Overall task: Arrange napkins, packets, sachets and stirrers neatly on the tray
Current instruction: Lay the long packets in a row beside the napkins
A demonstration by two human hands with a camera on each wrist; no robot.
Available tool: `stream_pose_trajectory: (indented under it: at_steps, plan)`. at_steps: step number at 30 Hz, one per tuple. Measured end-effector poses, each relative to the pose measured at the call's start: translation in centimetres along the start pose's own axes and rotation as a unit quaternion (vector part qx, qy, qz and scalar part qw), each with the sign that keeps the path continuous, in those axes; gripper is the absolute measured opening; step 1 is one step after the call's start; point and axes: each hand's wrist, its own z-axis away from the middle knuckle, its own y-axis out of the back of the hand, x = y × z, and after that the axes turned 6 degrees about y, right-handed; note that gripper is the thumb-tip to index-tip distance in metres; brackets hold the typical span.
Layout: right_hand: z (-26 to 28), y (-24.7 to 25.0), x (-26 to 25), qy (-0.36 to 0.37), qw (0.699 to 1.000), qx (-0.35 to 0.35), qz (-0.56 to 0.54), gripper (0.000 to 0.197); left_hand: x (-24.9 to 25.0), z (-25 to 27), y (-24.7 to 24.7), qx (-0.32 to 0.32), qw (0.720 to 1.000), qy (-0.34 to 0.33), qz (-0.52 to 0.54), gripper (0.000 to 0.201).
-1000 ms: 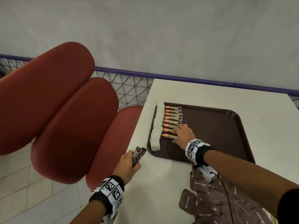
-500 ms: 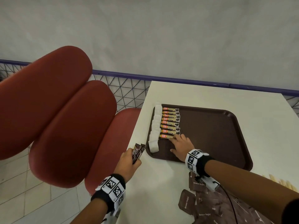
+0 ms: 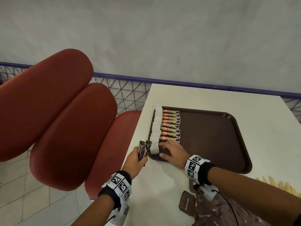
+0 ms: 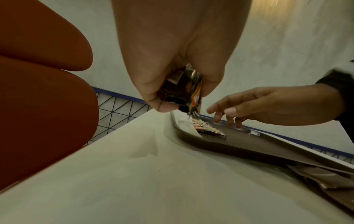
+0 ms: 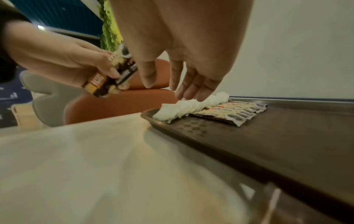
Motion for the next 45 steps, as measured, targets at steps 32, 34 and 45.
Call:
stream_pose_trajectory:
  at_steps: [32,34,45]
  plan:
    - [2.3,0.8,-0.4,-0.013,0.996,0.075,-0.056,0.023,1.4,-2.1,-1.9,-0.05,0.98,0.039,0.188,0.024]
    - [2.2,0.9,-0.5,-0.01,0.995,0.079,-0.056,0.022,1.6,-2.0,-1.9,-0.046,0.982,0.025,0.179,0.017]
    - [1.5,1.0,-1.1,0.031,0.983,0.016,-0.179,0.026,1.9,-1.5,-1.7,-0.044,0.986,-0.012,0.16,0.017]
